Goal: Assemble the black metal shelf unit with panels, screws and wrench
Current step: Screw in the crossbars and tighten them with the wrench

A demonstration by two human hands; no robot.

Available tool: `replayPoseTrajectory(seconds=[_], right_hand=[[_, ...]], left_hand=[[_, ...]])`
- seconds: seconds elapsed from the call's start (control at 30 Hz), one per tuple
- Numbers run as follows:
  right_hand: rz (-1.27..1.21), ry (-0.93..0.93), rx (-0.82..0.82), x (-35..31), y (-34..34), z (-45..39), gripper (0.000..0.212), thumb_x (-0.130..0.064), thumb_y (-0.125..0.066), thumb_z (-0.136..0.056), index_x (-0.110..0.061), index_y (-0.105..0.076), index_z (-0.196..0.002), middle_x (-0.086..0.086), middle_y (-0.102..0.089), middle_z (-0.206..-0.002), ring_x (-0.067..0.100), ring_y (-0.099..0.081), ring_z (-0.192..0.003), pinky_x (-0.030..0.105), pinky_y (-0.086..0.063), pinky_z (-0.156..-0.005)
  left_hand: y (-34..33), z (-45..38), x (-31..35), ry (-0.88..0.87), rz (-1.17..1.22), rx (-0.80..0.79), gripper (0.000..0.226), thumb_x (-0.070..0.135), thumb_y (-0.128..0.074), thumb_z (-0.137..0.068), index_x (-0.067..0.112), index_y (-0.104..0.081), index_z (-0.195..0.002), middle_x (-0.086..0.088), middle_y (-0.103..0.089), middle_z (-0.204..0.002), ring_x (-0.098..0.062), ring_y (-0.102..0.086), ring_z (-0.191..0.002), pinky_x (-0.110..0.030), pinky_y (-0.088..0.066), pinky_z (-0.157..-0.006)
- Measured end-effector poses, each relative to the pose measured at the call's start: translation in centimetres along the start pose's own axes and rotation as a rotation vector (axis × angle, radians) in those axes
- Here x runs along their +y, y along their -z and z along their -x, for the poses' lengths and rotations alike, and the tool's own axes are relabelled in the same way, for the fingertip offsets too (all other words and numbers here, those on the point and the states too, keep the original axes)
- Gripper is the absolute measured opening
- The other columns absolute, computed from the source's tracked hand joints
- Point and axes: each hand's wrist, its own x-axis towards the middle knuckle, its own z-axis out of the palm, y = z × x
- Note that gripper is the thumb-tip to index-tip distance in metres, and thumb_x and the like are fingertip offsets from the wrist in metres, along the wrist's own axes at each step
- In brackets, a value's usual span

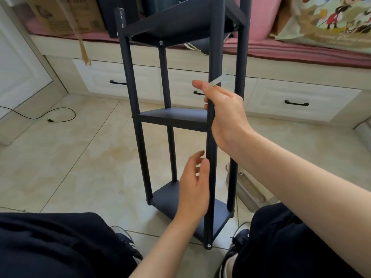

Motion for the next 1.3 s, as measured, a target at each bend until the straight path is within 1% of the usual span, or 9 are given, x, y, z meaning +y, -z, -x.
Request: replayPoseTrajectory(seconds=[0.07,0.2,0.33,0.5,0.63,0.97,1.03,1.13,1.3], right_hand=[[0.017,0.004,-0.058,-0.1,-0.5,0.5,0.018,-0.032,-0.060,-0.096,-0.027,-0.075,-0.103,-0.015,-0.062,-0.109,0.012,-0.049,-0.120,0.044,-0.030,-0.115],[0.042,-0.016,-0.171,-0.5,-2.0,1.5,0.018,-0.034,-0.061,-0.094,-0.030,-0.075,-0.105,-0.013,-0.061,-0.117,0.016,-0.045,-0.128,0.045,-0.029,-0.112],[0.074,-0.048,-0.234,-1.2,-3.1,1.6,0.017,-0.033,-0.062,-0.094,-0.029,-0.075,-0.104,-0.007,-0.060,-0.125,0.017,-0.046,-0.128,0.047,-0.032,-0.113],[0.194,0.004,-0.355,-1.1,-3.2,0.8,0.020,-0.034,-0.060,-0.095,-0.026,-0.078,-0.099,-0.004,-0.064,-0.123,0.016,-0.056,-0.115,0.036,-0.047,-0.093],[0.295,0.059,-0.432,-1.0,-2.8,0.4,0.022,-0.031,-0.058,-0.097,-0.025,-0.079,-0.092,-0.004,-0.071,-0.111,0.013,-0.062,-0.111,0.039,-0.045,-0.106],[0.532,0.188,-0.274,0.0,0.7,0.5,0.036,-0.017,-0.041,-0.100,-0.018,-0.058,-0.068,0.022,-0.065,-0.106,0.029,-0.060,-0.106,0.050,-0.050,-0.095],[0.582,0.209,-0.289,0.8,1.4,0.5,0.034,-0.015,-0.039,-0.099,-0.017,-0.058,-0.071,0.019,-0.066,-0.102,0.027,-0.061,-0.101,0.046,-0.052,-0.091],[0.649,0.279,-0.293,1.8,2.4,0.8,0.033,-0.017,-0.039,-0.100,-0.017,-0.062,-0.076,0.001,-0.060,-0.082,0.002,-0.056,-0.073,0.016,-0.046,-0.066],[0.865,0.199,-0.403,4.1,3.2,1.0,0.034,-0.022,-0.039,-0.103,-0.024,-0.054,-0.072,-0.009,-0.052,-0.068,0.000,-0.050,-0.059,0.012,-0.035,-0.051]], left_hand=[[-0.3,0.4,-0.1,-0.009,-0.020,-0.013,0.016,0.038,-0.046,-0.105,0.053,-0.049,-0.111,0.037,-0.061,-0.103,0.016,-0.056,-0.098,-0.001,-0.041,-0.079],[-0.3,0.6,-1.0,-0.030,-0.016,0.092,0.006,0.040,-0.047,-0.104,0.045,-0.050,-0.101,0.006,-0.058,-0.082,-0.015,-0.057,-0.073,-0.016,-0.049,-0.065],[0.9,0.5,-1.8,-0.025,0.017,0.177,0.017,0.046,-0.047,-0.103,0.032,-0.054,-0.110,0.010,-0.052,-0.066,-0.009,-0.050,-0.059,-0.022,-0.047,-0.058],[3.3,-0.1,-1.8,-0.114,-0.049,0.329,0.017,0.060,-0.044,-0.092,0.050,-0.054,-0.101,0.009,-0.056,-0.072,-0.005,-0.050,-0.060,-0.020,-0.044,-0.055],[5.0,-1.0,-2.0,-0.143,-0.106,0.405,0.019,0.056,-0.047,-0.093,0.039,-0.056,-0.095,0.021,-0.056,-0.067,-0.004,-0.052,-0.059,-0.012,-0.039,-0.051],[5.1,-2.5,-2.2,-0.177,-0.263,0.403,0.020,0.063,-0.044,-0.092,0.044,-0.051,-0.090,0.023,-0.056,-0.066,-0.003,-0.053,-0.058,-0.014,-0.037,-0.050],[5.4,-3.3,-2.1,-0.199,-0.283,0.394,0.026,0.064,-0.042,-0.093,0.042,-0.051,-0.101,0.025,-0.058,-0.071,-0.004,-0.057,-0.061,-0.019,-0.038,-0.053],[5.5,-4.4,-1.8,-0.240,-0.315,0.375,0.030,0.063,-0.042,-0.095,0.038,-0.047,-0.112,0.026,-0.061,-0.075,-0.003,-0.060,-0.063,-0.014,-0.039,-0.052],[5.5,-5.9,-1.5,-0.281,-0.300,0.342,0.015,0.048,-0.049,-0.102,0.048,-0.039,-0.114,0.026,-0.061,-0.073,-0.003,-0.058,-0.058,-0.010,-0.040,-0.050]])
